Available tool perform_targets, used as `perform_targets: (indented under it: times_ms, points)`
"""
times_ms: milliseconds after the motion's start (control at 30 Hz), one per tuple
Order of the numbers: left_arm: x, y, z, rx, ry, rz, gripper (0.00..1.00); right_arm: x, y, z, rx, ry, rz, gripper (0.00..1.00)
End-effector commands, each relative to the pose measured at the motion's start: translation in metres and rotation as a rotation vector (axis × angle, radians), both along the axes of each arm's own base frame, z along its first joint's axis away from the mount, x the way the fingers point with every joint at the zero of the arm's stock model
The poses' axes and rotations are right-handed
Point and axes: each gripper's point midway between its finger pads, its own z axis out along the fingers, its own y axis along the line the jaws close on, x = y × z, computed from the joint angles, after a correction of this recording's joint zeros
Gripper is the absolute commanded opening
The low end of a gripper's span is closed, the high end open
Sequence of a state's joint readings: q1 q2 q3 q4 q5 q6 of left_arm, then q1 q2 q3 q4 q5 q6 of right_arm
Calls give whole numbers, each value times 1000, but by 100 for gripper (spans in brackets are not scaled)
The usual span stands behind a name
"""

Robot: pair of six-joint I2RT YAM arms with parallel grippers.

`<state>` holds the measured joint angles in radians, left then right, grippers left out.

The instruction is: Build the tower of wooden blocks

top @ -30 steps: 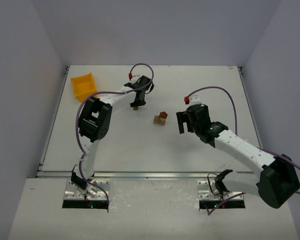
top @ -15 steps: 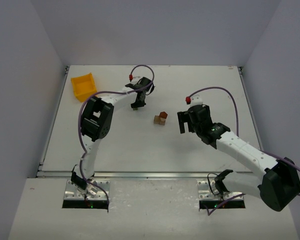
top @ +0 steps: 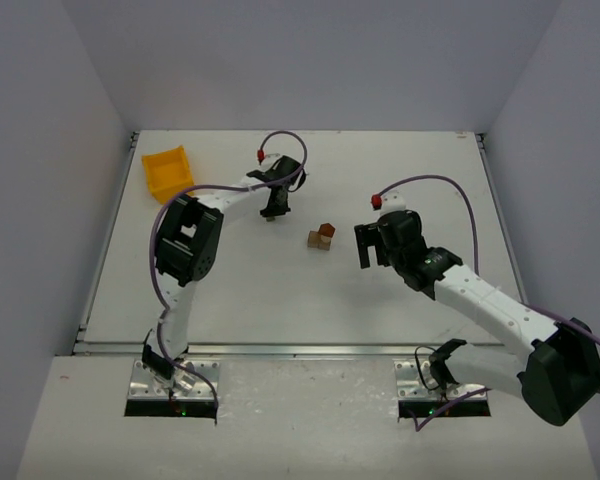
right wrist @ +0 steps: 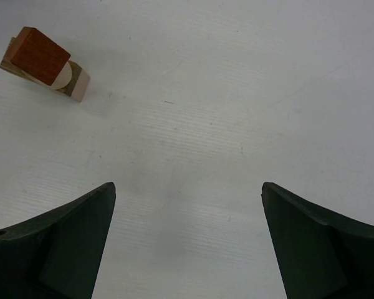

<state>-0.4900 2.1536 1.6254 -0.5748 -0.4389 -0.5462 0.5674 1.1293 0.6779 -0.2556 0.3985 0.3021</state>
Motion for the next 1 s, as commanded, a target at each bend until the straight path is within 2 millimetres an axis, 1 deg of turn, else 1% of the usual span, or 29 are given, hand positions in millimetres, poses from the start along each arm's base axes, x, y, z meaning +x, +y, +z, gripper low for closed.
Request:
perform_targets:
  times_ms: [0, 67, 100, 133, 167, 200, 233, 267, 333, 367, 433, 467, 533, 567, 667, 733, 800, 867, 933, 967]
  points:
    - [-2, -18, 60, -165, -143, -111, 0, 6, 25, 23, 81, -103, 138, 99]
    - [-9, -24, 83, -271, -208, -176, 0, 2, 39, 33, 122, -138, 237, 99]
    - [-5, -24, 113, -332, -295, -192, 0, -1, 43, 33, 131, -144, 269, 99]
    - [-9, -24, 121, -372, -318, -212, 0, -5, 48, 42, 160, -175, 308, 99]
    - [-18, -29, 120, -431, -328, -255, 0, -10, 61, 49, 197, -196, 394, 99]
    - [-27, -29, 126, -468, -345, -281, 0, -18, 70, 54, 228, -206, 456, 99]
    - [-35, -27, 134, -500, -364, -304, 0, -25, 78, 58, 257, -215, 514, 99]
    - [-35, -26, 148, -513, -404, -314, 0, -27, 78, 57, 254, -217, 529, 99]
    - [-51, -32, 160, -580, -433, -396, 0, -40, 96, 73, 308, -258, 666, 99]
    - [-56, -33, 170, -603, -456, -421, 0, -44, 100, 75, 318, -260, 704, 99]
    - [-70, -39, 181, -673, -487, -474, 0, -54, 112, 84, 350, -266, 799, 98]
    - [-80, -45, 180, -726, -486, -518, 0, -61, 119, 84, 362, -254, 859, 96]
    - [-96, -52, 188, -818, -498, -587, 0, -65, 128, 89, 369, -259, 917, 96]
    - [-111, -54, 186, -879, -484, -634, 0, -68, 133, 93, 367, -268, 947, 96]
    - [-139, -68, 209, -1047, -525, -778, 0, -65, 144, 98, 325, -311, 1011, 96]
    - [-158, -76, 218, -1123, -506, -876, 0, -59, 149, 101, 312, -338, 1023, 96]
    - [-166, -78, 226, -1165, -511, -913, 0, -53, 154, 107, 301, -359, 1032, 95]
    - [-173, -79, 226, -1192, -499, -929, 0, -45, 159, 104, 281, -365, 1037, 94]
    - [-176, -79, 228, -1214, -490, -930, 0, -37, 163, 109, 258, -394, 1048, 92]
    - [-178, -79, 227, -1216, -484, -934, 0, -35, 164, 104, 253, -380, 1046, 90]
